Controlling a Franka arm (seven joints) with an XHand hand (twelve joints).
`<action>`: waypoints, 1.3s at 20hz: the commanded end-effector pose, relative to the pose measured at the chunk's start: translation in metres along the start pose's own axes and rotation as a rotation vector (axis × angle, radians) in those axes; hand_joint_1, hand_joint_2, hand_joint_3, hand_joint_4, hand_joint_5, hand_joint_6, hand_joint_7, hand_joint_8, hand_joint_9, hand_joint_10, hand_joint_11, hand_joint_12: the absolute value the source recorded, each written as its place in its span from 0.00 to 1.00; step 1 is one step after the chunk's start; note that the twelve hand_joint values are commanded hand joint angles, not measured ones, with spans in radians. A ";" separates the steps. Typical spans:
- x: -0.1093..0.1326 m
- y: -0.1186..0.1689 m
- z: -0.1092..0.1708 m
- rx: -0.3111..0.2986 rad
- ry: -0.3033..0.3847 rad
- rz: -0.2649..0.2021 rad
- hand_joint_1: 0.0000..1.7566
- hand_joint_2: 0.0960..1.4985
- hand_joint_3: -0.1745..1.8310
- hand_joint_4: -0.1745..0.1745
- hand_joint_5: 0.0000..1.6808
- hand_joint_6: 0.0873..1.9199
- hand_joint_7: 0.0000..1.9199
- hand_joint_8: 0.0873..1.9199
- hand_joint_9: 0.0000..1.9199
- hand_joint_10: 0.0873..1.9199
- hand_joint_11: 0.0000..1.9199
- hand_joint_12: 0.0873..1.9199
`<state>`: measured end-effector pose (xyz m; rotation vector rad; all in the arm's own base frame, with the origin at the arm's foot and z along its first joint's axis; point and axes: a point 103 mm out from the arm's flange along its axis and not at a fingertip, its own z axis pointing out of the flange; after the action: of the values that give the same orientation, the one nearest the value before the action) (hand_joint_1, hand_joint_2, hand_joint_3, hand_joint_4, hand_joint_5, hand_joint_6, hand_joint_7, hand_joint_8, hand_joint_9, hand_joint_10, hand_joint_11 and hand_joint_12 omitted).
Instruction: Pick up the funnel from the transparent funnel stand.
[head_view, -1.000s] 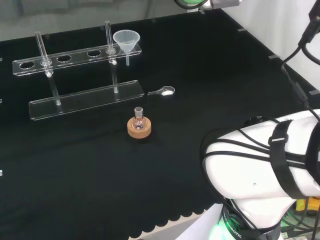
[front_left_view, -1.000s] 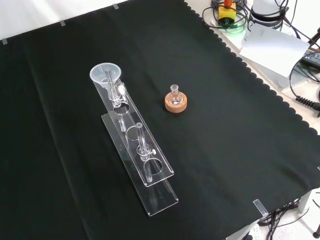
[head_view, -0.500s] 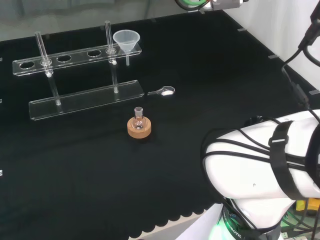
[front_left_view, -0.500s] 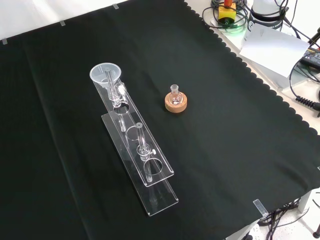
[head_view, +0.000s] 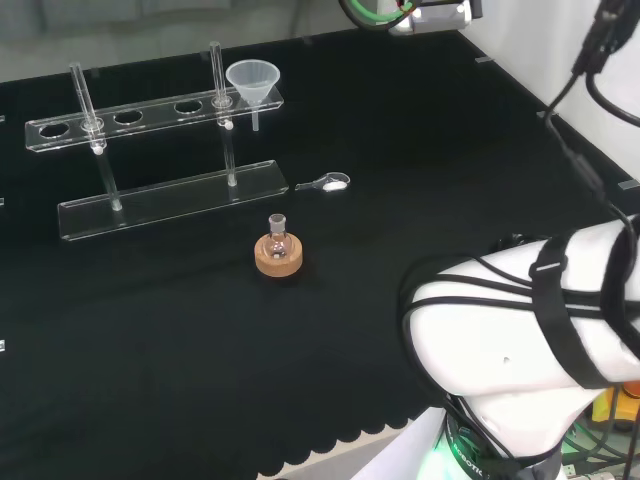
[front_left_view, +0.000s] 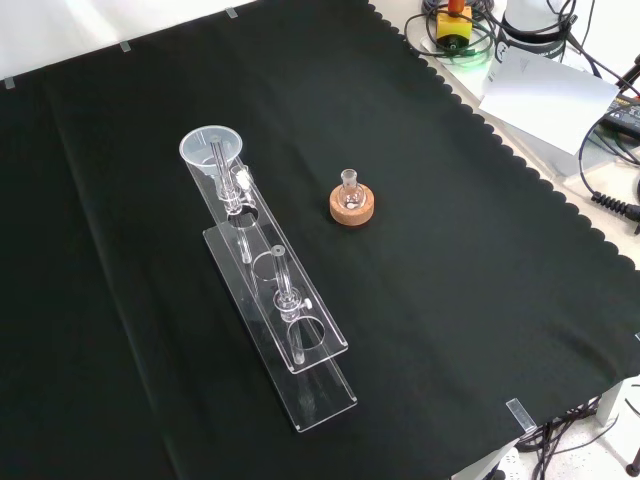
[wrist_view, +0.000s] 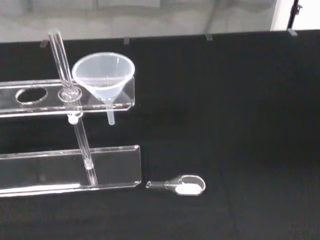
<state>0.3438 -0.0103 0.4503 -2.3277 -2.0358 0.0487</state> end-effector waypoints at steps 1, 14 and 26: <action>-0.008 0.064 0.044 0.041 0.027 -0.029 0.00 0.82 0.27 0.47 0.20 0.00 0.00 0.23 0.10 0.30 0.03 0.69; 0.006 0.159 0.083 0.124 0.049 -0.134 0.02 0.81 0.25 0.46 0.19 0.00 0.00 0.23 0.10 0.30 0.02 0.70; 0.033 0.180 0.114 0.211 0.020 -0.170 0.05 0.79 0.23 0.45 0.19 0.00 0.00 0.23 0.10 0.30 0.01 0.70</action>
<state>0.5126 -0.0151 0.3349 -2.0460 -2.0906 0.1781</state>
